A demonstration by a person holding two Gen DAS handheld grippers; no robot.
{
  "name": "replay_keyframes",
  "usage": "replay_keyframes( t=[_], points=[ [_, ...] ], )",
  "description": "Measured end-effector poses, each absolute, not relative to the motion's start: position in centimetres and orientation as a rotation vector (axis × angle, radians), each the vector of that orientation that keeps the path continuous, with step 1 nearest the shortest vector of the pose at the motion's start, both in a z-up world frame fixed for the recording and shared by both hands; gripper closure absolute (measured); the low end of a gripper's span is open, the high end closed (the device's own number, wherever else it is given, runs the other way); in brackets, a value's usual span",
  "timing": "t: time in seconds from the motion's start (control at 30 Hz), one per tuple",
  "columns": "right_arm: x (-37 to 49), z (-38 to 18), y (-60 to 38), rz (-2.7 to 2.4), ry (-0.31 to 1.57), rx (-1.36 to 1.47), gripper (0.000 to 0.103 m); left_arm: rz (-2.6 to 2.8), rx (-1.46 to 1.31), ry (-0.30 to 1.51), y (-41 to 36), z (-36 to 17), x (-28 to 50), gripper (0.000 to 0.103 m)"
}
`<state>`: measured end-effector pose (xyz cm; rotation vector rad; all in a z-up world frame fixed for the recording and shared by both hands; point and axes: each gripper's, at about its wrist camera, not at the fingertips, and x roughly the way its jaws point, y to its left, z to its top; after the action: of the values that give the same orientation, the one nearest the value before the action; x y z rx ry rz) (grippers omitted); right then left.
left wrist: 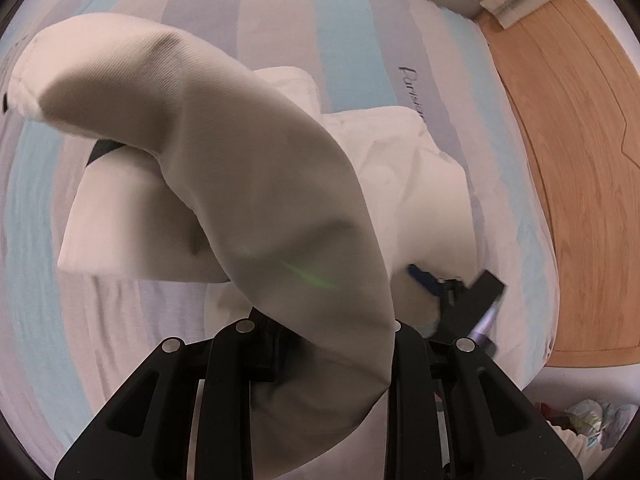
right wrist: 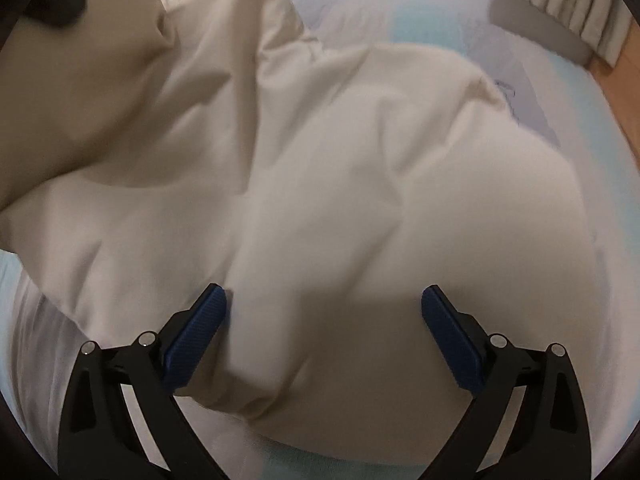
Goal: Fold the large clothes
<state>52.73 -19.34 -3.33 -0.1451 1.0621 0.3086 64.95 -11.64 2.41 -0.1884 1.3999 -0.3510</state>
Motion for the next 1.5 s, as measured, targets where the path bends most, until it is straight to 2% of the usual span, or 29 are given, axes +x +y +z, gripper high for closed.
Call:
replay_keyframes(
  t=[0.23, 0.37, 0.57, 0.67, 0.8, 1.13, 1.5],
  points=[
    [52.0, -5.0, -19.4, 0.325, 1.039, -0.146, 0.006, -0.379, -0.135, 1.395, -15.7, 3.1, 65.1, 0.08],
    [50.7, -3.5, -19.6, 0.351, 1.005, -0.195, 0.014, -0.377, -0.136, 1.396, -17.6, 3.0, 65.1, 0.079],
    [45.4, -0.4, -21.7, 0.23, 0.854, -0.364, 0.015, -0.364, -0.13, 1.4, -20.1, 3.4, 65.2, 0.078],
    [45.0, -1.3, -23.0, 0.189, 0.909, -0.347, 0.017, -0.336, -0.109, 1.412, -21.9, 3.2, 65.4, 0.077],
    [43.9, -2.2, -24.7, 0.232, 0.939, -0.273, 0.022, -0.278, -0.092, 1.419, -24.9, 1.9, 65.8, 0.075],
    [38.8, -2.1, -26.8, 0.324, 0.9, -0.267, 0.022, -0.246, -0.064, 1.434, -31.0, -2.4, 65.5, 0.073],
    [37.1, -2.0, -31.1, 0.335, 0.948, -0.212, 0.022, -0.246, 0.008, 1.463, -35.3, -6.8, 66.2, 0.073]
  ],
)
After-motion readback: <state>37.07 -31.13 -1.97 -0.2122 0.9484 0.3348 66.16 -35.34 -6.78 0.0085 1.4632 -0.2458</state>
